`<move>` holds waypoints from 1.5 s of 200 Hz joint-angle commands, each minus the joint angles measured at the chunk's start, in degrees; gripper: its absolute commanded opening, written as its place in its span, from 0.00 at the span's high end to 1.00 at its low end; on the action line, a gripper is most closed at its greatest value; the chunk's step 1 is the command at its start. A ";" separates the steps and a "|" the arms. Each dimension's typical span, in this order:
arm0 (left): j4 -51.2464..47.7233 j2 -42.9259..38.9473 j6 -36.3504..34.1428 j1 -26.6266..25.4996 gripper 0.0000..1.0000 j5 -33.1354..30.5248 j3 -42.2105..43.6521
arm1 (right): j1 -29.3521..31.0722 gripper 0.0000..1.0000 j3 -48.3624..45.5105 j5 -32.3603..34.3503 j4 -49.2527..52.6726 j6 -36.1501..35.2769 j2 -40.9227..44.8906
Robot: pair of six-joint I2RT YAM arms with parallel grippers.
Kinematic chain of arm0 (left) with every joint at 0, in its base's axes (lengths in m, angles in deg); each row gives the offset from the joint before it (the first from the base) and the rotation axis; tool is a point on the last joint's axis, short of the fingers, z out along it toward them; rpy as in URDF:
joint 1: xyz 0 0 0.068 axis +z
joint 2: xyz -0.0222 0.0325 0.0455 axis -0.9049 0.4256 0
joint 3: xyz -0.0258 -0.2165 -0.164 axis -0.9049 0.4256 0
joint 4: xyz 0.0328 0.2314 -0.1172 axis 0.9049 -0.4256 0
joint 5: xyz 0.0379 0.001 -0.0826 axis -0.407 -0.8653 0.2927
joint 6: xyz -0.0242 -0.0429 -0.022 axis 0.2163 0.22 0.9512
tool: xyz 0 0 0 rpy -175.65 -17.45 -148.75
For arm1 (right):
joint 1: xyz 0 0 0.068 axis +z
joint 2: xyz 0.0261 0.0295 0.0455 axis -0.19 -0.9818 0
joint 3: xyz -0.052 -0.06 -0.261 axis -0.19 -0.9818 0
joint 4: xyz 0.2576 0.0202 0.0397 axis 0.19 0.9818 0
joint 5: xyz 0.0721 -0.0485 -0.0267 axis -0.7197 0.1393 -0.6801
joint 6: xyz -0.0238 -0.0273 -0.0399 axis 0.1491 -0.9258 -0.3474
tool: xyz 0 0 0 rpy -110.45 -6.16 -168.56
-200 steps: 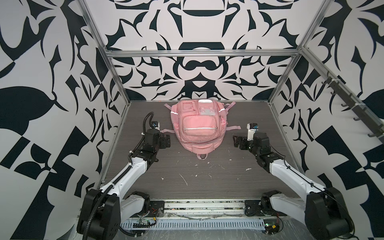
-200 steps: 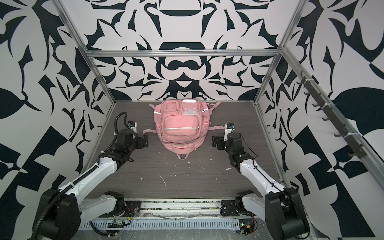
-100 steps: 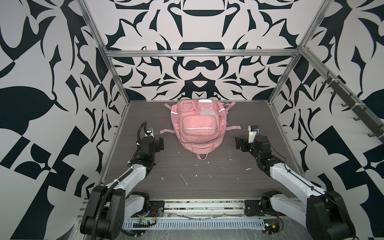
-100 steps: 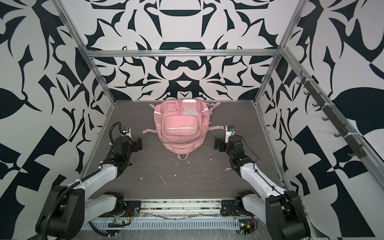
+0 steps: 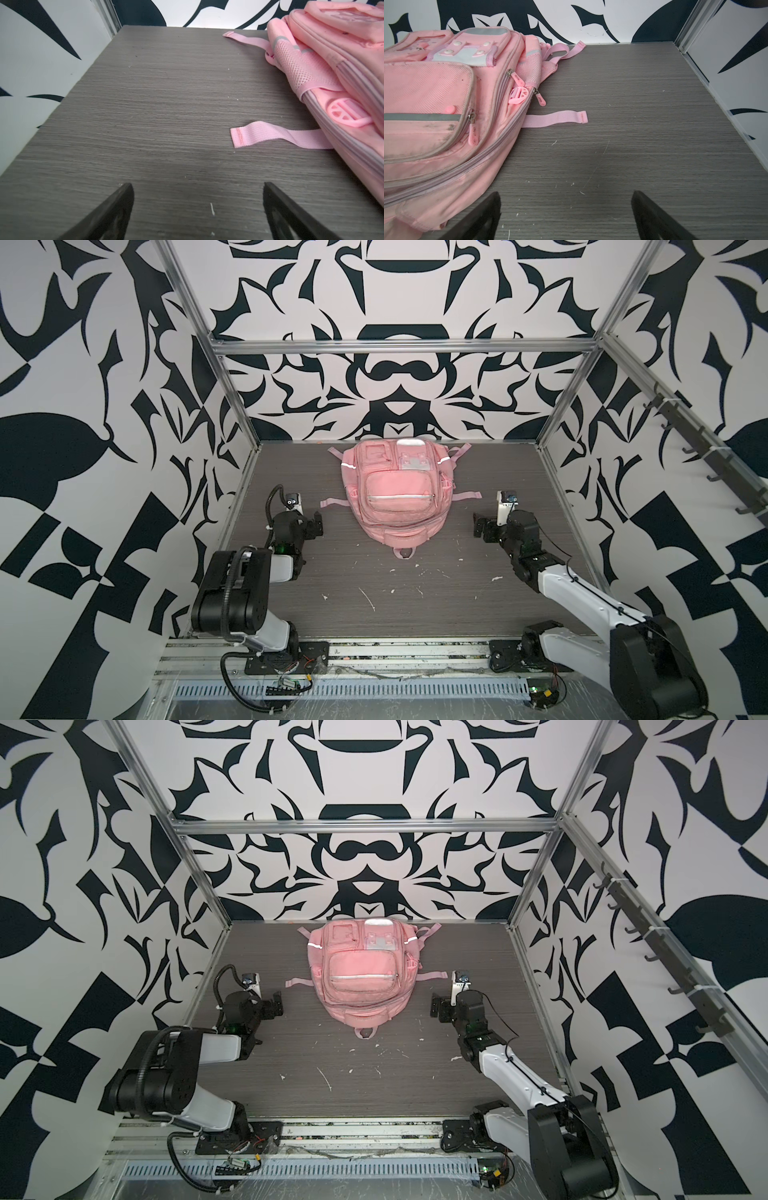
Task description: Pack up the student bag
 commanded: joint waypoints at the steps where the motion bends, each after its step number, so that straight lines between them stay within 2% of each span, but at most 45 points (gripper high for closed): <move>1: 2.79 -0.34 -1.17 0.05 0.01 6.80 -0.54 | 0.04 0.00 -0.16 5.27 -3.69 -2.30 0.37; 22: 5.55 0.31 -0.97 0.11 0.01 5.92 0.15 | 0.00 0.00 -1.56 11.85 -6.46 -4.94 0.00; 69: 4.85 0.16 -0.98 0.10 0.01 6.31 -0.15 | -0.43 0.00 -4.06 19.44 -18.53 -8.10 -7.94; 103: 4.81 0.13 -0.98 0.11 0.01 6.35 -0.14 | -1.17 0.00 -4.82 18.63 -27.12 -9.17 -13.44; 146: 4.81 0.15 -0.98 0.10 0.01 6.35 -0.11 | -5.27 0.00 -4.86 10.65 -34.78 -7.41 -22.35; 167: 4.81 0.15 -1.01 0.11 0.01 6.35 -0.18 | -5.38 0.00 -6.26 10.03 -42.05 -8.22 -26.99; 181: 4.81 0.18 -0.97 0.03 0.01 6.35 -0.11 | -5.44 0.00 -5.67 9.89 -38.52 -7.92 -25.76; 226: 4.86 0.19 -0.94 0.09 0.01 6.37 -0.15 | -5.43 0.00 -5.53 7.91 -38.77 -9.06 -26.21; 300: 4.81 0.11 -0.98 0.05 0.01 6.35 -0.09 | -5.48 0.01 -5.14 9.12 -38.02 -8.58 -26.17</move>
